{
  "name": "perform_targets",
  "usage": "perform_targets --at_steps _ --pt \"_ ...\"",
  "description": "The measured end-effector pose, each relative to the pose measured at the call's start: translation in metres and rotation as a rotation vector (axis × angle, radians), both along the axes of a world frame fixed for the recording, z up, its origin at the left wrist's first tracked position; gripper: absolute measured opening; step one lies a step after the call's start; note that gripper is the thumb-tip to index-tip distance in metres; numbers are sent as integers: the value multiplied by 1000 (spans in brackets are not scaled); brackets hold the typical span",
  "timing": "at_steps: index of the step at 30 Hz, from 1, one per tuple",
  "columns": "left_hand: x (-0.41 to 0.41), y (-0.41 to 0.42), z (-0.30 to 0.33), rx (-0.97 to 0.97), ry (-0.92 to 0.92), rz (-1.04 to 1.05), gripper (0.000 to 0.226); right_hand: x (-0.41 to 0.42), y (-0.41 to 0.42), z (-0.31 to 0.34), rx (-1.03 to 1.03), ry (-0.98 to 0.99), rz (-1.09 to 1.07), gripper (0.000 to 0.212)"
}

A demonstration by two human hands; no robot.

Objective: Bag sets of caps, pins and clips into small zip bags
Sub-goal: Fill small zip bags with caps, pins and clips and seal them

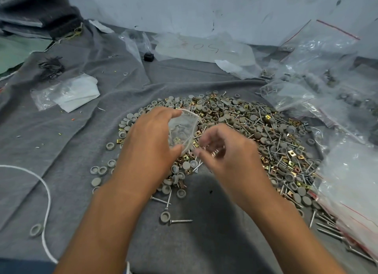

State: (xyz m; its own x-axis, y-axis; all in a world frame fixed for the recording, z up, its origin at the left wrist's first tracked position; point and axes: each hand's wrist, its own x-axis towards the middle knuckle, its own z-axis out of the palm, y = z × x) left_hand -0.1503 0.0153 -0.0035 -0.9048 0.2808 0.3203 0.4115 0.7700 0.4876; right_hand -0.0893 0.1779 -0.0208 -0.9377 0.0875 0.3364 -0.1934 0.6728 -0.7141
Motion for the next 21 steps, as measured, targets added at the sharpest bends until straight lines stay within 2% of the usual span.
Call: perform_targets --at_steps 2,4,7,12,15,18,19,21 --pt "0 0 -1 0 8 10 72 2 -3 -8 100 -269 97 24" --pt "0 1 -1 4 12 13 71 2 -8 -17 225 -401 178 33" --pt "0 1 -2 8 20 12 70 0 -13 -22 245 -405 206 31" --pt "-1 -1 -2 14 20 9 70 -2 -2 -17 108 -382 177 16" --pt "-1 -2 -2 2 10 6 71 -2 5 -5 2 -255 134 13" --pt "-1 0 -1 0 -11 -5 74 -3 4 10 -203 102 41 9" --pt "-1 0 -1 -2 -16 -12 74 -5 1 13 -200 186 20 8" --pt "-1 1 0 -1 -20 -27 74 -10 -6 13 -134 217 21 11"
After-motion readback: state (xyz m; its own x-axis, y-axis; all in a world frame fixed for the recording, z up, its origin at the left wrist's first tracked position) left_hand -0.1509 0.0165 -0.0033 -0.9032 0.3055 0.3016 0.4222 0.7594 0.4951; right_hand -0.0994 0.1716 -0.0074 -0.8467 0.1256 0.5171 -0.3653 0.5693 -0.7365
